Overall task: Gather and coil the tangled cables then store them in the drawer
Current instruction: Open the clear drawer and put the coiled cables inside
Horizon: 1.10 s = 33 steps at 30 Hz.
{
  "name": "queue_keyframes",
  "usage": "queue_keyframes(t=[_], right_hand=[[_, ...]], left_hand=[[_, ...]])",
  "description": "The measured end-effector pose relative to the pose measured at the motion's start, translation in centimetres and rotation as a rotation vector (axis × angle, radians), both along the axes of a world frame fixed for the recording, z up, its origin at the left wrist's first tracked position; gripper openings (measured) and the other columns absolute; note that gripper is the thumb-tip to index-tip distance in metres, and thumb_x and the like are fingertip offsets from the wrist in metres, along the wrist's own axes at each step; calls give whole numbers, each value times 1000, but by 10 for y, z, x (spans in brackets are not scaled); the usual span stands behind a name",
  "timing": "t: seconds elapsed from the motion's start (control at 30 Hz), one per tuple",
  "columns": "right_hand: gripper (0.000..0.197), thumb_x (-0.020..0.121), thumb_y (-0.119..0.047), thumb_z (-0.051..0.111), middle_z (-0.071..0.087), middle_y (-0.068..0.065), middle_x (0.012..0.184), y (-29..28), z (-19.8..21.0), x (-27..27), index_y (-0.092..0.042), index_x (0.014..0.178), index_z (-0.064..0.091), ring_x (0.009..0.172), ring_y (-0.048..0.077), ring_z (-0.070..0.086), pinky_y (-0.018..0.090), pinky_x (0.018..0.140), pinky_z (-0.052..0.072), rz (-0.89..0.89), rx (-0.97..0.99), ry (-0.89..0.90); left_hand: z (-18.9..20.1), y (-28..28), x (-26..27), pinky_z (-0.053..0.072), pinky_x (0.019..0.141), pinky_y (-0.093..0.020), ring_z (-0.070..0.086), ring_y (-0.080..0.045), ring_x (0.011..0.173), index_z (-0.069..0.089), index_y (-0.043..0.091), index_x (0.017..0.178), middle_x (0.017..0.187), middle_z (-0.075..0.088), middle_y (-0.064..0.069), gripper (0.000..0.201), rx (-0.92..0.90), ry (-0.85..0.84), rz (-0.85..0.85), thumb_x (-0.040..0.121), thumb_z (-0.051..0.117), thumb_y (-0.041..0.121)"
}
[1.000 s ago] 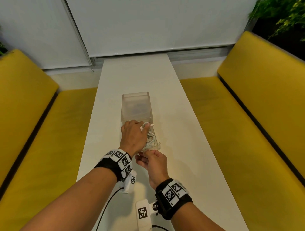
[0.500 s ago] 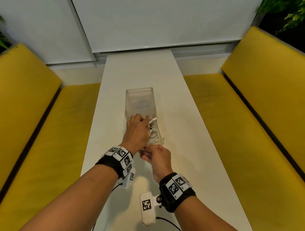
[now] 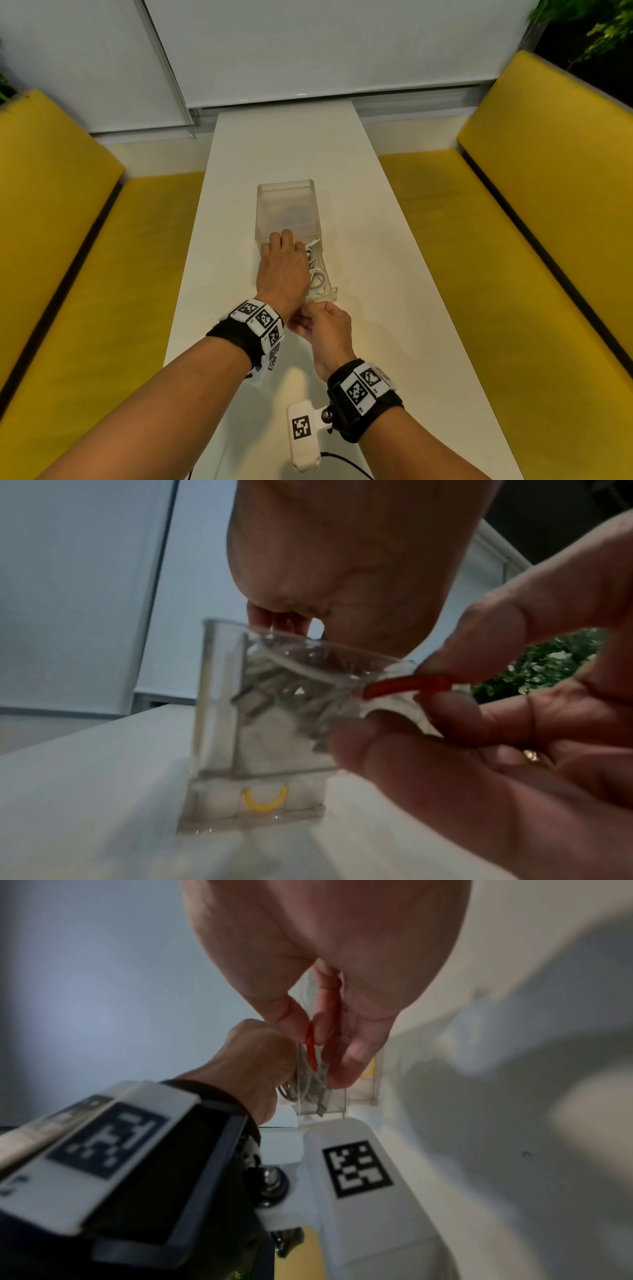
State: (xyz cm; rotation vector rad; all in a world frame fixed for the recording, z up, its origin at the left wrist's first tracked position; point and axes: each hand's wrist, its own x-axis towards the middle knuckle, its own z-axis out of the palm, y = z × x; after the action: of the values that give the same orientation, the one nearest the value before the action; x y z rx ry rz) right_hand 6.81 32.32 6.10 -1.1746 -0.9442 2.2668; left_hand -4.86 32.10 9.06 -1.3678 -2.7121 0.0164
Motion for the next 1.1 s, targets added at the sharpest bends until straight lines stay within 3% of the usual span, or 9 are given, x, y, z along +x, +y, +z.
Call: queue_keyframes(t=[0.17,0.33,0.47,0.63,0.77,0.83,0.9,1.0,1.1], right_hand=[[10,88,9,56,72,28,89,1,-1,0,2,85,62,77,33,73,39,75,63,-6,-14,14],[8,89,7,58,74,28,94,0,-3,-1,8,92,65,83,35,74,36,75,62,-15,-22,-4],[10,90,7,56,74,24,90,-1,-3,0,7,92,66,81,33,73,36,76,63,-22,-28,27],[13,91,5,54,74,28,97,-3,-2,-1,6,93,67,82,31,72,40,81,62,-28,-27,50],[14,91,4,56,74,27,96,-3,-3,-1,8,97,68,80,29,71,38,79,62,-34,-26,45],[13,91,4,56,73,26,93,-3,-4,-1,7,95,68,78,28,71,36,75,62,-40,-23,34],[14,91,4,56,73,28,93,-3,-5,-2,11,98,66,78,29,71,35,74,62,-46,-21,22],[15,91,5,55,73,24,90,-3,-5,-3,12,100,65,77,30,73,36,74,63,-43,-10,13],[12,91,6,54,73,21,85,-4,-5,-3,8,93,66,78,32,74,38,75,63,-35,-2,12]], left_hand=[[-10,-6,-11,39,66,-33,55,-29,98,76,4,99,94,63,-11,19,265,-161,18,96,57,6],[-12,-13,-24,49,68,-39,58,-26,90,80,10,93,84,65,-6,21,316,-203,-79,99,63,21],[-16,-29,-24,50,76,-37,49,-21,93,72,8,108,95,60,-3,45,262,-175,-290,106,38,37],[-15,-39,-17,45,97,-34,46,-22,108,61,8,134,116,58,-5,71,198,-212,-268,102,24,58],[-20,-37,-15,47,98,-41,47,-25,112,63,6,132,120,57,-8,63,205,-210,-244,101,32,51],[-22,-34,-14,44,101,-34,46,-25,121,63,6,131,129,55,-7,50,242,-268,-231,102,44,42],[-20,-31,-13,40,92,-24,50,-21,124,61,9,132,135,54,-2,39,247,-347,-212,103,53,32],[-14,-25,-16,46,91,-30,52,-23,129,54,9,139,143,53,-4,40,157,-353,-185,106,48,31],[-8,-18,-21,45,92,-33,53,-25,126,53,5,136,137,56,-9,37,68,-281,-156,108,45,28]])
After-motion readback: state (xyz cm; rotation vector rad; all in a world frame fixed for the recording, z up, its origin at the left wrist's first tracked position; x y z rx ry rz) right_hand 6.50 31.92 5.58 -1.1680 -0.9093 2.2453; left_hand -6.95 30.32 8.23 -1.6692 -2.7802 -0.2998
